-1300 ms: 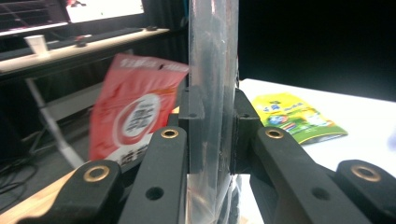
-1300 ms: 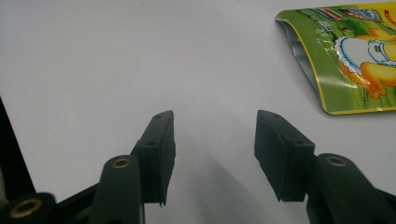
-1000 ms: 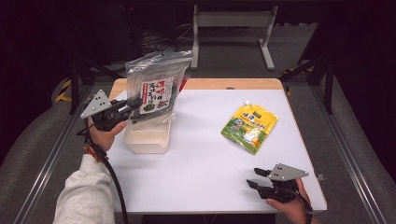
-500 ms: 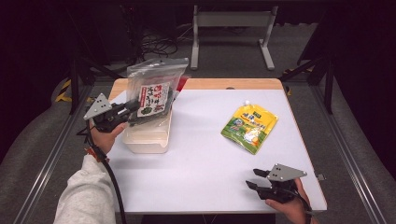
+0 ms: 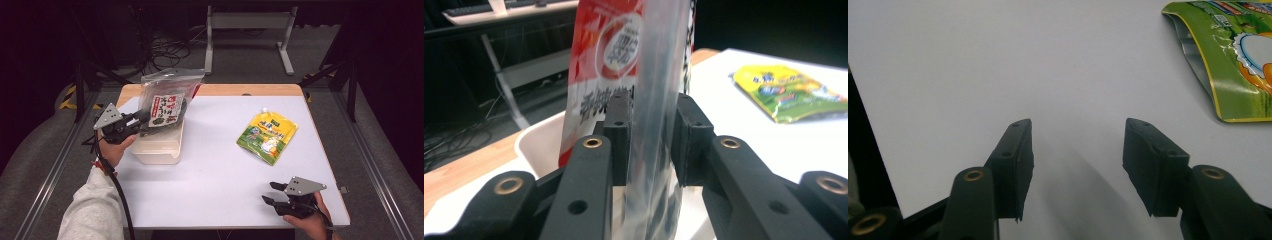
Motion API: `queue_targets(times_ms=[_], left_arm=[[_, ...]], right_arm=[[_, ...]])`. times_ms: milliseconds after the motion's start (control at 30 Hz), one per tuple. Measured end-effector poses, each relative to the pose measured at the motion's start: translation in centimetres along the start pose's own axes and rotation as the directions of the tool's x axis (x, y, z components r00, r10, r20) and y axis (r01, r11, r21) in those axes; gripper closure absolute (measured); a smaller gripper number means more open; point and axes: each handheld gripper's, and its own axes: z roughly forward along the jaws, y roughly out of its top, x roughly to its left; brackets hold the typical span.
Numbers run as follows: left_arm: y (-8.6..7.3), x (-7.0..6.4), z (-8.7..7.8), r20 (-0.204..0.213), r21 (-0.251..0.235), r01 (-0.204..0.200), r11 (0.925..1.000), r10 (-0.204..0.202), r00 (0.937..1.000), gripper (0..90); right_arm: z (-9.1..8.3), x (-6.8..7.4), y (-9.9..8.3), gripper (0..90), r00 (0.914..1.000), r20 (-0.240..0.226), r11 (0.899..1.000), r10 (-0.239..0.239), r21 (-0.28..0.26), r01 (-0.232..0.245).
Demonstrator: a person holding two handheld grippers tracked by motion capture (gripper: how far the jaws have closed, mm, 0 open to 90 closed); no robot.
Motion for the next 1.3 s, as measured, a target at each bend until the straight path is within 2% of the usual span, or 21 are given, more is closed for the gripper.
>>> queue_targets(times_ms=[33,200,333,433,733,1033,1300], left_arm=[[-0.1,0.0,-0.1,-0.003,0.013,-0.012,0.9998,0.012,0.9999,72.3],[-0.4,0.2,-0.4,0.003,0.044,-0.009,0.999,0.009,1.0,75.1],[-0.9,0.4,-0.6,0.021,0.072,0.004,0.9974,-0.006,0.9998,75.6],[-1.2,0.5,-0.7,0.018,0.081,0.013,0.9966,-0.014,0.9997,75.6],[-1.8,0.5,-0.9,0.023,0.086,0.023,0.996,-0.025,0.9994,75.6],[-2.5,0.7,-0.9,0.032,0.084,0.051,0.9952,-0.054,0.998,75.5],[-2.7,0.7,-0.9,0.028,0.093,0.056,0.9941,-0.059,0.9979,75.4]], right_arm=[[0.0,0.0,0.0,45.6,1.0,-0.001,1.0,0.0,0.0,0.0],[0.1,0.0,0.0,45.5,1.0,-0.003,1.0,-0.002,0.002,0.002],[0.1,0.1,0.1,45.5,1.0,-0.005,1.0,-0.008,0.0,0.008],[0.1,0.1,0.2,45.4,1.0,-0.005,1.0,-0.007,0.0,0.007],[0.1,0.1,0.3,45.5,0.9999,-0.007,1.0,-0.01,-0.004,0.01],[0.1,0.0,0.4,45.3,1.0,-0.004,1.0,-0.009,-0.007,0.009],[0.1,-0.1,0.4,45.2,1.0,-0.002,1.0,-0.007,-0.007,0.007]])
